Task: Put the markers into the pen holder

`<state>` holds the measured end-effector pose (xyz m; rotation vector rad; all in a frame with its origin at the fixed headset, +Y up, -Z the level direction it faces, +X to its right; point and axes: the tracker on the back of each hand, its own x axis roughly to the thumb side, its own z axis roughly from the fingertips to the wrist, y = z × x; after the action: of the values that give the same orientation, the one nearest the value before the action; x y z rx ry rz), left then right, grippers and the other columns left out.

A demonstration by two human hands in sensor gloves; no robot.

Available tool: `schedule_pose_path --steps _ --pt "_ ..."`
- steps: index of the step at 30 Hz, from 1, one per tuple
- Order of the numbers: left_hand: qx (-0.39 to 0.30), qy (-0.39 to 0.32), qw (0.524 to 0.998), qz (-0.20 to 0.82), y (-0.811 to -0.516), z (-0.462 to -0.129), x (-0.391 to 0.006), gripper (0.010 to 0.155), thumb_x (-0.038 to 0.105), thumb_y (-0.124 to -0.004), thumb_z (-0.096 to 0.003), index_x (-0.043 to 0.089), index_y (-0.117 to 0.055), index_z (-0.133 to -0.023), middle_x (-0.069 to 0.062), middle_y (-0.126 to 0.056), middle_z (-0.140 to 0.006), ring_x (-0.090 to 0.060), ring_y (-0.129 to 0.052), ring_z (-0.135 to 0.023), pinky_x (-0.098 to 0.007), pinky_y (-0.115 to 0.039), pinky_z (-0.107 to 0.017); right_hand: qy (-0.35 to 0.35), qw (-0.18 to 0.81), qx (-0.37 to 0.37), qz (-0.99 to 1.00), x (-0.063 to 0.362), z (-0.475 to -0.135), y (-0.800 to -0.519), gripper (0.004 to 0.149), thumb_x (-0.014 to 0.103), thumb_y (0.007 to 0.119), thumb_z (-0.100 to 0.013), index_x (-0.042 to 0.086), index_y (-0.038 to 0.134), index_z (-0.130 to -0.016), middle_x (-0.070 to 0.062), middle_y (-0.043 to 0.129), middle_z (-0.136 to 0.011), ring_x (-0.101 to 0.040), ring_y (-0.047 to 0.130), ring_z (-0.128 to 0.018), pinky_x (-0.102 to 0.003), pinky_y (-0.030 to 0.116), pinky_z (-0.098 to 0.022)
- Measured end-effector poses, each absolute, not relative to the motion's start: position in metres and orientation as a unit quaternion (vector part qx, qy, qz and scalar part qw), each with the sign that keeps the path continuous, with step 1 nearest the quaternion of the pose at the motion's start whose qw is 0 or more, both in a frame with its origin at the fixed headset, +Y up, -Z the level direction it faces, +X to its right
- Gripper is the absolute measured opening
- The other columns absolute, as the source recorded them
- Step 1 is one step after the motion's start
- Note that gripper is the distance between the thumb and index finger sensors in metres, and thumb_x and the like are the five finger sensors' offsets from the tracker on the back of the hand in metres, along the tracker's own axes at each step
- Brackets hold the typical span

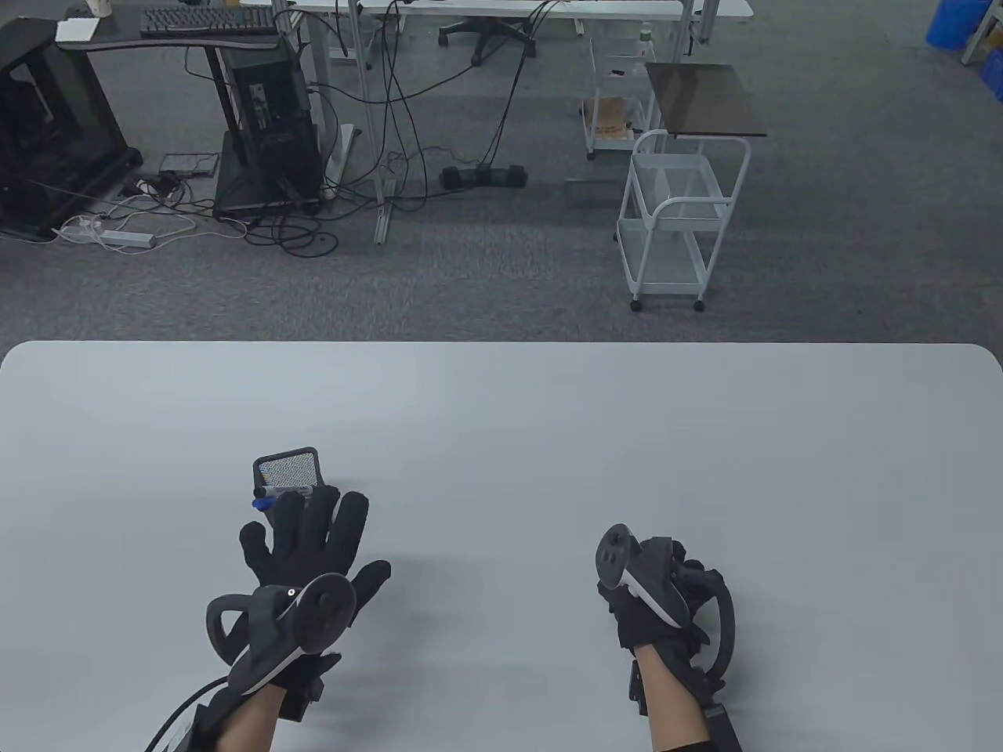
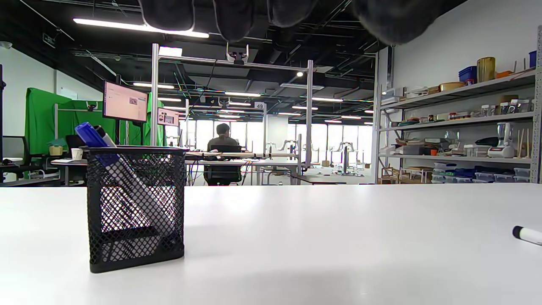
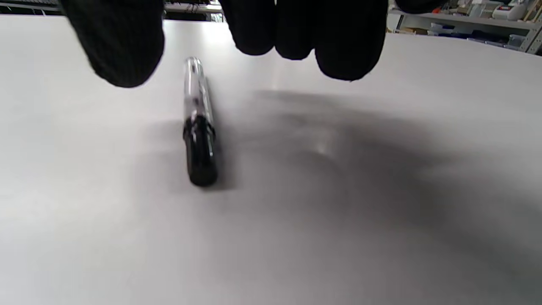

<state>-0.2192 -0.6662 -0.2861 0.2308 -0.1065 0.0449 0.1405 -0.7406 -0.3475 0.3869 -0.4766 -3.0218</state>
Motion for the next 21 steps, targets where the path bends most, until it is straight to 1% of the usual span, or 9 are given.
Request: schedule_pose_path --steps 5,6,7,9,17,21 --pt "0.112 -0.054 0.992 0.027 -0.667 -0.287 -0.22 0.08 0.067 -0.061 -0.0545 0.038 -0.031 -0.123 -0.004 -0.034 -0.134 -0.05 -0.035 -0.124 -0.076 -0.028 -0.079 -0.188 0.021 0.152 -0.97 0.138 -0.349 -0.755 0.079 0.051 0.075 -0.057 -0.005 0.056 -0.109 -0.034 0.065 -0.101 -0.048 0.083 -0.082 -0.073 0.053 -0.062" --pt "0.11 -0.054 0.992 0.027 -0.667 -0.287 -0.22 0.08 0.067 -0.061 -0.0546 0.038 -0.032 -0.122 -0.004 -0.034 -0.134 -0.05 -0.035 -0.124 -0.076 -0.028 -0.079 -0.195 0.023 0.157 -0.968 0.138 -0.349 -0.756 0.078 0.051 0.075 -0.058 -0.005 0.056 -0.109 -0.034 0.065 -0.1 -0.047 0.083 -0.08 -0.073 0.053 -0.062" --pt "0.11 -0.053 0.992 0.028 -0.667 -0.287 -0.22 0.08 0.067 -0.061 -0.0546 0.038 -0.031 -0.123 -0.004 -0.034 -0.134 -0.051 -0.035 -0.124 -0.076 -0.029 -0.079 -0.186 0.027 0.164 -0.968 0.137 -0.348 -0.755 0.076 0.05 0.075 -0.058 -0.005 0.058 -0.107 -0.033 0.069 -0.097 -0.044 0.087 -0.076 -0.071 0.056 -0.061" --pt "0.108 -0.054 0.992 0.028 -0.667 -0.287 -0.22 0.08 0.067 -0.061 -0.0547 0.037 -0.032 -0.123 -0.004 -0.034 -0.134 -0.051 -0.035 -0.124 -0.077 -0.029 -0.079 -0.195 0.014 0.169 -0.966 0.137 -0.35 -0.755 0.071 0.045 0.076 -0.059 -0.006 0.061 -0.105 -0.032 0.074 -0.093 -0.041 0.091 -0.071 -0.07 0.06 -0.059" --pt "0.1 -0.055 0.993 0.026 -0.668 -0.288 -0.219 0.08 0.067 -0.061 -0.0546 0.038 -0.032 -0.123 -0.004 -0.034 -0.134 -0.05 -0.034 -0.124 -0.076 -0.029 -0.079 -0.189 0.001 0.185 -0.964 0.135 -0.349 -0.756 0.064 0.037 0.078 -0.058 -0.008 0.066 -0.101 -0.031 0.081 -0.086 -0.036 0.096 -0.062 -0.069 0.064 -0.057" --pt "0.097 -0.056 0.993 0.023 -0.668 -0.288 -0.218 0.08 0.067 -0.061 -0.0545 0.038 -0.032 -0.123 -0.004 -0.033 -0.134 -0.05 -0.034 -0.124 -0.076 -0.028 -0.079 -0.178 0.006 0.187 -0.966 0.131 -0.349 -0.756 0.058 0.034 0.079 -0.058 -0.007 0.069 -0.099 -0.029 0.085 -0.082 -0.033 0.099 -0.059 -0.067 0.065 -0.058"
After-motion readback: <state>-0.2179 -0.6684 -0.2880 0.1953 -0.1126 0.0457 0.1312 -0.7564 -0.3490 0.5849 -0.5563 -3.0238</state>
